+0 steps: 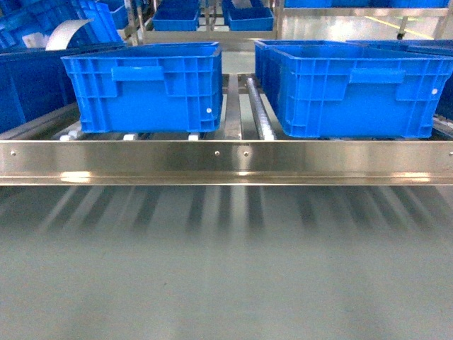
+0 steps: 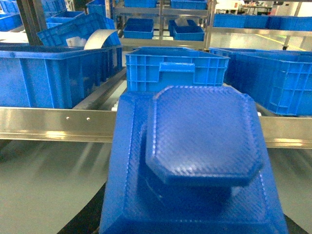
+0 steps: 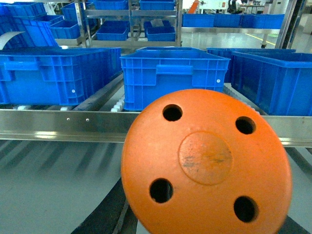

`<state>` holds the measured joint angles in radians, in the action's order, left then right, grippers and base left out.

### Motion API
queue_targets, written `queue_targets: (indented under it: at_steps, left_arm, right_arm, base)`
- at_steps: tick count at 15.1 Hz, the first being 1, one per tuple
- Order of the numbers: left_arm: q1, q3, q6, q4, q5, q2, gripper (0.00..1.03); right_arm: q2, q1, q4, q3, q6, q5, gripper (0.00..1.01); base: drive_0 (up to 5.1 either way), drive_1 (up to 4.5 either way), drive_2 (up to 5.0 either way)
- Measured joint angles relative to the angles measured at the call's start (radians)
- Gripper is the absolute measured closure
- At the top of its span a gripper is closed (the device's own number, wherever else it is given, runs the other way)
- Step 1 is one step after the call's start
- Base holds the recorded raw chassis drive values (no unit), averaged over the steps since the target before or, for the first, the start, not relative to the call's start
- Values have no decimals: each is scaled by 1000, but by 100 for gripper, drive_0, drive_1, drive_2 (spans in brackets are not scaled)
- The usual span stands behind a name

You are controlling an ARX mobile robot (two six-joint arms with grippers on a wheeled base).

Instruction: Sort blue parts and orange caps into right shelf containers

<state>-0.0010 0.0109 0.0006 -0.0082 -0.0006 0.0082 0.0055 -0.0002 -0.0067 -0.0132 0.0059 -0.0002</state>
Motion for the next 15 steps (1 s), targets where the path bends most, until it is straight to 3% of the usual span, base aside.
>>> queue_targets:
  at_steps: [15]
  left_arm:
    - [0, 0, 0, 7, 0, 0, 61]
  right_arm:
    - [0, 0, -1, 0, 0, 0, 59]
  base:
    - [0, 0, 0]
